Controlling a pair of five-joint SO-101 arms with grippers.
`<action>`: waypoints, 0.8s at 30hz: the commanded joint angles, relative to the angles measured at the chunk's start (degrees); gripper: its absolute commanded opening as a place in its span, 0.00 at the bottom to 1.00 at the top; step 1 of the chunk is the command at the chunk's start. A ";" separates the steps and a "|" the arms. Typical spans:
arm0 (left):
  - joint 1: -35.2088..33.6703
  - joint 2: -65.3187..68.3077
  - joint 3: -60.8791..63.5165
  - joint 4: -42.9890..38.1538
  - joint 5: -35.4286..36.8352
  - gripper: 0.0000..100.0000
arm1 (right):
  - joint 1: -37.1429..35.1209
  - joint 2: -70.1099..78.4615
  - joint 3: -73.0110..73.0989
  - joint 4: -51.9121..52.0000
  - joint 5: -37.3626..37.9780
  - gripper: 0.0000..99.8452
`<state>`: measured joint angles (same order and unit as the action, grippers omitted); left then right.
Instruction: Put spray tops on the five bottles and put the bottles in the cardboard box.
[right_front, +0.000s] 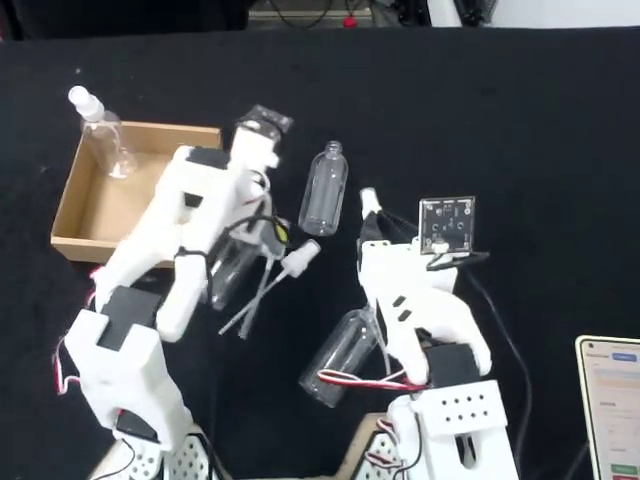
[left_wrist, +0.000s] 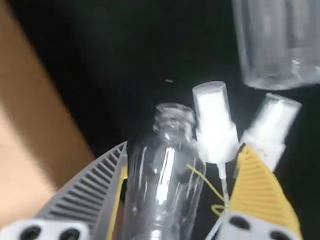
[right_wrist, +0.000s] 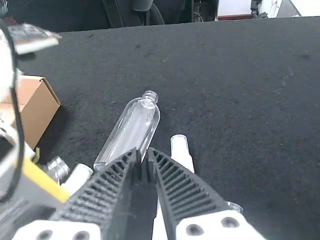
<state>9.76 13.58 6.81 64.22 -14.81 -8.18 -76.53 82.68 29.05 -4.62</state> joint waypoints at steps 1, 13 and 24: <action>2.42 -0.53 0.75 0.00 -0.09 0.32 | 1.05 -1.36 -2.77 -1.76 -0.44 0.03; 0.66 -10.55 4.88 7.12 -0.62 0.32 | 1.05 -1.36 -2.95 -1.76 -0.44 0.03; -1.10 -18.64 21.76 -2.73 -4.75 0.32 | 1.05 -1.36 -2.95 -1.58 -0.44 0.03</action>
<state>10.20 -0.40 24.48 66.86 -17.63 -8.18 -76.53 82.68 29.05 -4.62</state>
